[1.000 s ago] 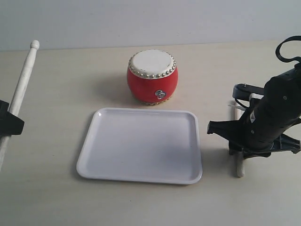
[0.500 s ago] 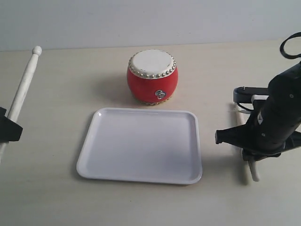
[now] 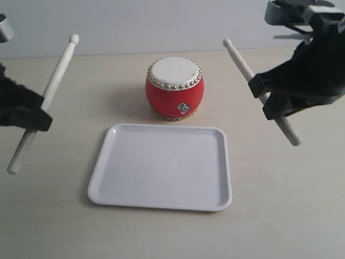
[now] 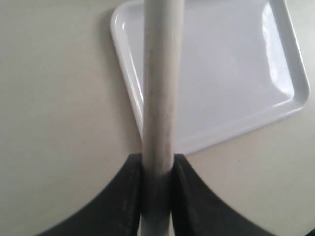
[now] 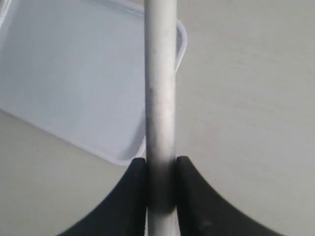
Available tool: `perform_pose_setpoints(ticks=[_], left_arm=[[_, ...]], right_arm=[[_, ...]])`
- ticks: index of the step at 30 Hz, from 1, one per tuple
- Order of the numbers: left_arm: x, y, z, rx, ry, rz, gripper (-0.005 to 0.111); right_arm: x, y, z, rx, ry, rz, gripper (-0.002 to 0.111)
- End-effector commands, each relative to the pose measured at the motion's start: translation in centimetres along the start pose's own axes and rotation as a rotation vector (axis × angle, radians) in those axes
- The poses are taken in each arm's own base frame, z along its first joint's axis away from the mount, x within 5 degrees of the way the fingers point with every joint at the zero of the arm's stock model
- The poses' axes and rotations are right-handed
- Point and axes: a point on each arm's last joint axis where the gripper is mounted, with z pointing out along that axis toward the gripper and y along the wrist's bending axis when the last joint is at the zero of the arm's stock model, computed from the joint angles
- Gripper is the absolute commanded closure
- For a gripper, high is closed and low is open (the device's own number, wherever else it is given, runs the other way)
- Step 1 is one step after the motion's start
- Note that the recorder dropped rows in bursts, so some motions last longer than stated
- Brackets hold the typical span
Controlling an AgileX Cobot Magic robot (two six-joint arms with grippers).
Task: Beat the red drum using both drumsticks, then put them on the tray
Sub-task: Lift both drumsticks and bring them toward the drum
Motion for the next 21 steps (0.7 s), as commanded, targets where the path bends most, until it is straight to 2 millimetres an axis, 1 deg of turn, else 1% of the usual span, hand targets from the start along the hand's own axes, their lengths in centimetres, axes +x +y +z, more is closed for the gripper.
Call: perform_pose_setpoints(ticks=[1,2,3,4,5,6,7,8,11,12,14,16,18,19,21], left_arm=[[-4.0,-1.5,1.8,-0.015,0.028,0.086,0.107],[-5.3,-2.2,3.2,-0.034,0.072,0.121,0.107],[-5.9,-2.6,3.8,-0.041,0.09,0.139,0.107],[-7.0,-3.3,5.1,-0.047,0.118,0.147,0.107],[-7.3,-3.5,5.6,-0.046,0.129,0.148,0.107],[-8.0,-3.5,6.8,-0.044,0.146,0.136,0.107],[-8.2,-3.4,7.2,-0.044,0.152,0.135,0.107],[-8.5,-3.2,8.7,-0.044,0.188,0.12,0.107],[-7.9,-2.4,11.5,-0.039,0.303,0.11,0.107],[-7.8,-2.3,12.0,-0.038,0.321,0.109,0.107],[-7.8,-2.3,12.2,-0.038,0.317,0.107,0.107],[-8.0,-2.4,11.8,-0.036,0.294,0.107,0.107],[-7.9,-2.6,11.8,-0.015,0.304,0.107,0.107],[-7.8,-2.9,11.3,-0.002,0.327,0.108,0.107],[-8.0,-3.9,10.3,-0.007,0.309,0.164,0.107]], right_arm=[[-2.3,0.4,-0.5,-0.014,0.117,-0.044,0.108],[-3.2,0.4,0.3,-0.017,0.166,-0.041,0.108],[-3.6,0.4,0.8,-0.019,0.187,-0.039,0.108],[-4.1,0.6,1.7,-0.049,0.208,-0.029,0.108],[-4.3,0.7,2.1,-0.069,0.206,-0.03,0.108],[-4.6,1.0,2.7,-0.109,0.205,-0.023,0.108],[-4.7,1.1,3.0,-0.124,0.203,-0.022,0.108],[-4.9,1.1,3.5,-0.137,0.194,-0.01,0.108],[-5.7,1.1,4.5,-0.143,0.141,0.011,0.108],[-6.1,1.0,4.8,-0.14,0.11,0.016,0.108],[-6.5,1.1,5.4,-0.16,0.08,0.01,0.108],[-6.7,1.3,6.3,-0.2,0.094,0.006,0.108],[-7.0,1.1,7.9,-0.202,0.102,0.023,0.108],[-7.1,1.0,8.3,-0.199,0.098,0.027,0.108],[-7.5,1.0,8.2,-0.191,0.055,0.032,0.108]])
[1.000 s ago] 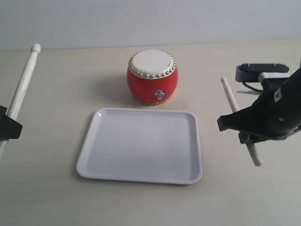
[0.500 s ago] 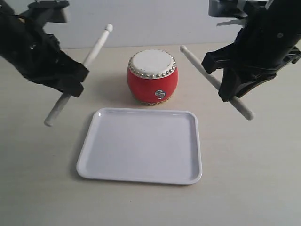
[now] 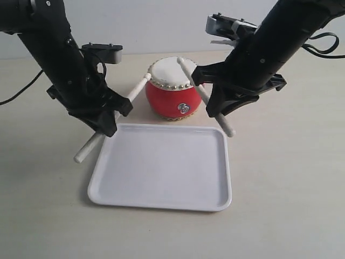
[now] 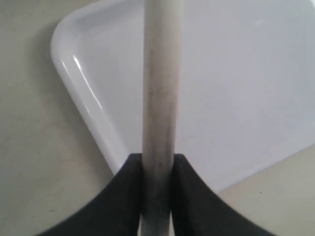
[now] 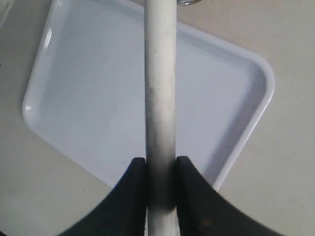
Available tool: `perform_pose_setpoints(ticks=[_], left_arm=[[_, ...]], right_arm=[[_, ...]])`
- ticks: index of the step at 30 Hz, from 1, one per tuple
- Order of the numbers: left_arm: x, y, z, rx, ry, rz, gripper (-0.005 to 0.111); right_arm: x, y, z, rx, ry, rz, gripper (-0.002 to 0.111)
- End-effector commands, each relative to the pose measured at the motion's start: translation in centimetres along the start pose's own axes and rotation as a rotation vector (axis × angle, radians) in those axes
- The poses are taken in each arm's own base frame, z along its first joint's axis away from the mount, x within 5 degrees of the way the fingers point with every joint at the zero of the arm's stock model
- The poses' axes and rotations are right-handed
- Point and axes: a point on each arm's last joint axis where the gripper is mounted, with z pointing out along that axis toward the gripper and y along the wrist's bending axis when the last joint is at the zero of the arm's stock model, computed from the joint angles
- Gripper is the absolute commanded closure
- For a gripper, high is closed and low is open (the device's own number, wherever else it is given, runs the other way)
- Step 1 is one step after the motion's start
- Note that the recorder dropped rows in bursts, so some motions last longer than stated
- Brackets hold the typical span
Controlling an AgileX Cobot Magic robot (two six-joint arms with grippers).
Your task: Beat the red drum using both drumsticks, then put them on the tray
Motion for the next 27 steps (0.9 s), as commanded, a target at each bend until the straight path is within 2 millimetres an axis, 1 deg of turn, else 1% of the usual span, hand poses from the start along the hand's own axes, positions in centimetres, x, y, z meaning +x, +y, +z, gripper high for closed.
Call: perform_pose_setpoints(ticks=[1,3,4,7,12,14,15,17,19,22,24,25,26,27], left_arm=[[-0.2,-2.0,-2.6,-0.01,-0.054,0.084,0.107],[-0.9,-2.6,-3.7,-0.017,-0.119,0.1,0.107],[-1.4,-2.7,-4.2,-0.02,-0.15,0.103,0.107],[-2.2,-2.7,-4.7,-0.033,-0.229,0.093,0.107],[-2.8,-2.7,-5.2,-0.04,-0.287,0.092,0.107],[-2.9,-2.6,-4.7,-0.042,-0.276,0.093,0.107],[-3.0,-2.5,-4.4,-0.041,-0.265,0.093,0.107],[-3.1,-2.2,-2.8,-0.038,-0.214,0.085,0.107],[-3.2,-1.7,-0.4,-0.032,-0.13,0.073,0.107],[-3.1,-0.9,3.3,-0.016,-0.005,0.05,0.107],[-2.9,-0.5,5.2,-0.009,0.057,0.039,0.107],[-2.7,-0.4,5.9,-0.004,0.095,0.033,0.107],[-2.6,-0.4,5.8,-0.002,0.103,0.033,0.107],[-2.5,-0.6,5.3,0.0,0.109,0.035,0.107]], right_arm=[[-1.1,0.1,-0.5,0.002,-0.082,-0.002,0.108],[-1.3,0.3,-0.9,0.006,-0.075,-0.014,0.108],[-1.2,0.2,-0.8,0.013,-0.064,-0.011,0.108],[-1.2,-0.8,0.4,0.07,-0.016,0.002,0.108],[-1.1,-2.2,4.0,0.08,0.097,0.059,0.108],[-0.9,-2.3,4.3,0.074,0.126,0.068,0.108],[-0.9,-2.1,4.1,0.071,0.127,0.073,0.108],[-0.8,-1.6,2.7,0.065,0.103,0.063,0.108],[-0.7,-0.9,0.8,0.06,0.05,0.044,0.108],[-0.3,0.5,-2.6,0.05,-0.052,0.011,0.108],[0.0,1.1,-4.3,0.045,-0.098,-0.005,0.108],[0.1,1.2,-4.9,0.056,-0.119,-0.018,0.108],[0.0,1.1,-4.9,0.065,-0.124,-0.027,0.108],[-0.3,0.8,-4.2,0.069,-0.117,-0.036,0.108]])
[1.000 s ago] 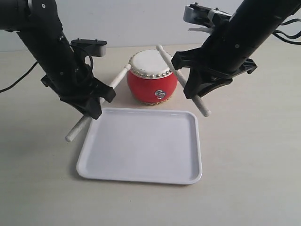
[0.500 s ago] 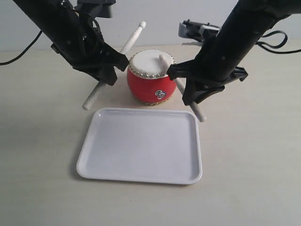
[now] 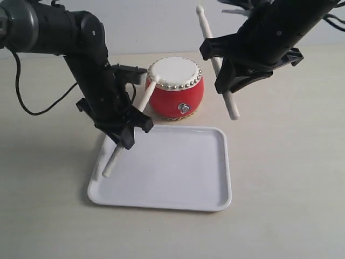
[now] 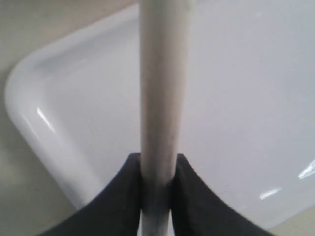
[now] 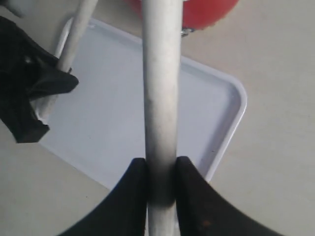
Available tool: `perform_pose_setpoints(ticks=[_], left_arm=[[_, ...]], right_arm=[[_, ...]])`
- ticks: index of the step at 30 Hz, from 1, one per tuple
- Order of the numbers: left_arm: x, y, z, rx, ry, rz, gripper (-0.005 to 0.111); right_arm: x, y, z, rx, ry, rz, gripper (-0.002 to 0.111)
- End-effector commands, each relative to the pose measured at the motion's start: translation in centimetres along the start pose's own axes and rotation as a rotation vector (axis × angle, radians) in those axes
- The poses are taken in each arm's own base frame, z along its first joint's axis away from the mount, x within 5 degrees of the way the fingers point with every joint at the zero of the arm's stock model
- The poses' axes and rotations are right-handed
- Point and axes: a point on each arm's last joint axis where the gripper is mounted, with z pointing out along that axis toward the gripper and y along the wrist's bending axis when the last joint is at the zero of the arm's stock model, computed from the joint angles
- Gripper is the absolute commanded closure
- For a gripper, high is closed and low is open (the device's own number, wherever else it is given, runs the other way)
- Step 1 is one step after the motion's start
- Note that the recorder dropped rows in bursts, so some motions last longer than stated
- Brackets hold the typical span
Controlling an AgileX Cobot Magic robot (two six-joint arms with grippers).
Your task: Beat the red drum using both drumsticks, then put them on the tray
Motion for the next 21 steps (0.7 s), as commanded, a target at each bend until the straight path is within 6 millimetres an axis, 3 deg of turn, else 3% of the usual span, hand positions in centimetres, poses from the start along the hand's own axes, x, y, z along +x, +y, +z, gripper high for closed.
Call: perform_pose_setpoints(ticks=[1,3,5,7,8,10,12,13,18,21], left_arm=[[0.4,-0.4,-0.8,0.013,0.034,-0.001,0.107],[0.7,-0.8,-2.8,0.012,-0.003,0.01,0.107],[1.2,-1.6,-6.1,0.007,-0.077,0.026,0.107],[1.6,-2.0,-8.1,0.004,-0.123,0.037,0.107],[1.7,-2.1,-8.6,0.003,-0.136,0.04,0.107],[1.7,-2.2,-8.9,0.001,-0.153,0.041,0.107],[1.2,-2.0,-7.6,0.007,-0.143,0.032,0.107],[0.7,-1.7,-6.3,0.017,-0.132,0.017,0.107],[-0.2,-1.0,-0.3,0.08,-0.029,0.001,0.107],[-0.3,-0.7,1.4,0.092,0.041,-0.006,0.107]], right_arm=[[-0.5,-0.5,0.8,0.02,-0.018,-0.018,0.108],[-0.9,-1.5,3.8,0.028,0.048,0.01,0.108],[-0.6,-2.9,8.3,0.036,0.168,0.052,0.108],[-0.3,-3.3,10.6,0.0,0.229,0.066,0.108],[-0.2,-3.3,10.8,-0.009,0.24,0.077,0.108],[-0.1,-3.0,10.0,-0.015,0.242,0.072,0.108],[-0.1,-2.1,7.2,-0.021,0.205,0.04,0.108],[-0.2,-1.4,5.2,-0.025,0.163,0.019,0.108],[0.2,0.6,-0.8,-0.047,-0.005,-0.037,0.108],[0.4,1.0,-2.4,-0.039,-0.051,-0.066,0.108]])
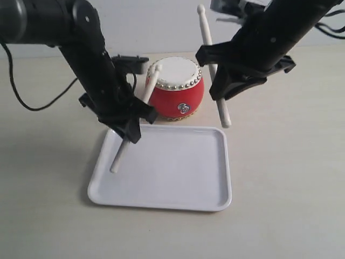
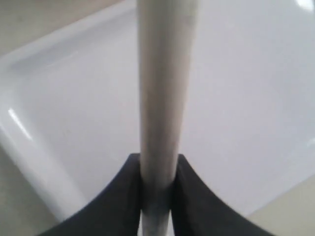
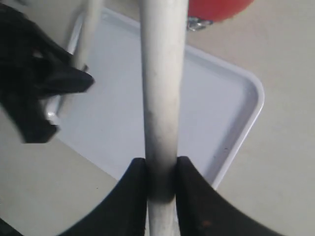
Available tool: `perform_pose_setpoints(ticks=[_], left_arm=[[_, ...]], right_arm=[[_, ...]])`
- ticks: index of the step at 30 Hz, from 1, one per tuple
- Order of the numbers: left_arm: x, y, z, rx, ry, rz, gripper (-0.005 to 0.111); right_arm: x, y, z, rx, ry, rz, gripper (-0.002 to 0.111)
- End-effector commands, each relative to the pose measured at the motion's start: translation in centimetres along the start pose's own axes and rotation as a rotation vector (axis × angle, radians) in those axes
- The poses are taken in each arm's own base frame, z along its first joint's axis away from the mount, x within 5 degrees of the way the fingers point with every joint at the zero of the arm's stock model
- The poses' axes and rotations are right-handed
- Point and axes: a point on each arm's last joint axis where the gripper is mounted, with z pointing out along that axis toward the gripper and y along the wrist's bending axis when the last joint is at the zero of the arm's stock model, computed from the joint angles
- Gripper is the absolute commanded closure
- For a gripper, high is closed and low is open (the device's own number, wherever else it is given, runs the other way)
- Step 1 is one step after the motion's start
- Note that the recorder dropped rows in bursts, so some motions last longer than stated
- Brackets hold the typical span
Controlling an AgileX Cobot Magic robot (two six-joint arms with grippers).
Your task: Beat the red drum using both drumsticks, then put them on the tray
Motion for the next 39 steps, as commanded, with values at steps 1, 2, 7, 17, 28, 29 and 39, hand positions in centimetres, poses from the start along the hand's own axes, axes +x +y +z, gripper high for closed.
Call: perform_pose_setpoints(ticks=[1,2,7,17,28,29,39], left_arm=[[-0.3,0.2,2.3,0.031,0.076,0.0,0.107],[-0.4,0.2,2.1,0.036,0.089,0.003,0.107],[-1.0,-0.5,-0.6,0.035,0.069,0.034,0.107],[-0.5,-2.7,-7.7,0.038,-0.063,0.072,0.107],[-0.9,-1.8,-4.8,0.043,0.026,0.038,0.107],[-0.9,-1.7,-4.0,0.049,0.043,0.031,0.107],[-4.1,-0.4,0.7,0.079,0.081,-0.064,0.107]], right_arm=[[0.4,0.8,-2.8,0.006,-0.075,-0.052,0.108],[0.4,0.8,-2.7,0.009,-0.076,-0.052,0.108],[-0.4,-0.3,0.5,0.012,-0.015,-0.035,0.108],[-0.1,-3.7,12.1,-0.083,0.264,0.107,0.108],[0.6,-1.3,5.8,-0.101,0.268,0.031,0.108],[0.6,-0.9,4.7,-0.103,0.244,0.018,0.108],[1.5,1.8,-2.9,-0.103,0.039,-0.062,0.108]])
